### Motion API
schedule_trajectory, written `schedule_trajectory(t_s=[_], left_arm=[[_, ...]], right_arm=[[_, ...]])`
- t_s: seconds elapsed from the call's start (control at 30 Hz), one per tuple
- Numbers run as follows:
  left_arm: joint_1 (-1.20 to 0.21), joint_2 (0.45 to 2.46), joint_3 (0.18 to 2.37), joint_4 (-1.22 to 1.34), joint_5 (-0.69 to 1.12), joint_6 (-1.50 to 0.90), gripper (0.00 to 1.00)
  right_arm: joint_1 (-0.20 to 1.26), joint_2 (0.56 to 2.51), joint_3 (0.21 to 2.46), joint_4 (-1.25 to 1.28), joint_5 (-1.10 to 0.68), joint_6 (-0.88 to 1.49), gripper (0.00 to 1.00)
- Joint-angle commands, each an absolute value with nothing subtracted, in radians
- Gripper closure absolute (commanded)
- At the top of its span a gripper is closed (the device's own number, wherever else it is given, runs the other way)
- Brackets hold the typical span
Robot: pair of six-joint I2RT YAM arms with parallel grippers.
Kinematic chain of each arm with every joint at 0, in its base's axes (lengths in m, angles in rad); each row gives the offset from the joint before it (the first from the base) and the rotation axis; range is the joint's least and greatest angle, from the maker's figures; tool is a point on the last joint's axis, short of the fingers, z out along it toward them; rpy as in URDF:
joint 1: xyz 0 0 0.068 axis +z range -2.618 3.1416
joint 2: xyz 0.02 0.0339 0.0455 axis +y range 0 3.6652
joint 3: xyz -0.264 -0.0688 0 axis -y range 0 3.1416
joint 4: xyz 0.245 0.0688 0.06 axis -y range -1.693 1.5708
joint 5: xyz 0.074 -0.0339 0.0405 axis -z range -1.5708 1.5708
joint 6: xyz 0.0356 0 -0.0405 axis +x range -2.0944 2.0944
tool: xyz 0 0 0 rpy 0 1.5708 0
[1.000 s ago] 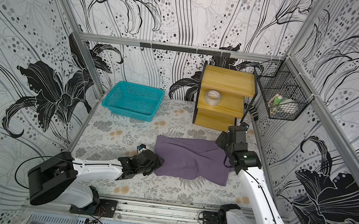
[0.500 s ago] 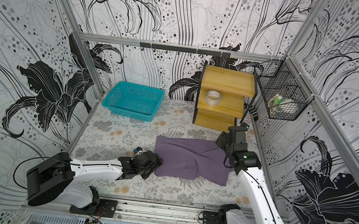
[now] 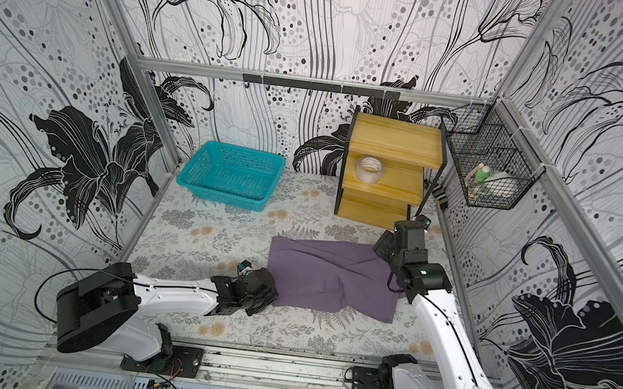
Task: Roll up the long pants
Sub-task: Fold the long pant at the center of the board.
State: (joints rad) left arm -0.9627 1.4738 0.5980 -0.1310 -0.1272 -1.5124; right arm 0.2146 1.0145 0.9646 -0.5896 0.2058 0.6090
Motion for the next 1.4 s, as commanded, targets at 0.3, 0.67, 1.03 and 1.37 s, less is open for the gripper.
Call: schedule_trajectory(t_s=[0.3,0.67,1.03,1.37], left_arm=[[-0.798,1.301,0.62,-0.543,-0.408,-1.402,0.97],[-0.452,1.125,0.498,-0.566,-0.379,-1.226,0.7],[-0.512,1.093,0.627,-0.63,-0.398,-1.173,0.44],[-0.582,1.184,0.56,-0.436,-0.226,-1.31,0.65]], right_arm=[[0.215,1.07,0.885,-0.551,0.128,0.628,0.27],[0.259,1.269,0.734,-0.26,-0.226,0.661,0.27],[0.299,1.354,0.644,-0.114,-0.286,0.662,0.34],[0.302,1.412,0.628,-0.064,-0.371,0.64,0.45]])
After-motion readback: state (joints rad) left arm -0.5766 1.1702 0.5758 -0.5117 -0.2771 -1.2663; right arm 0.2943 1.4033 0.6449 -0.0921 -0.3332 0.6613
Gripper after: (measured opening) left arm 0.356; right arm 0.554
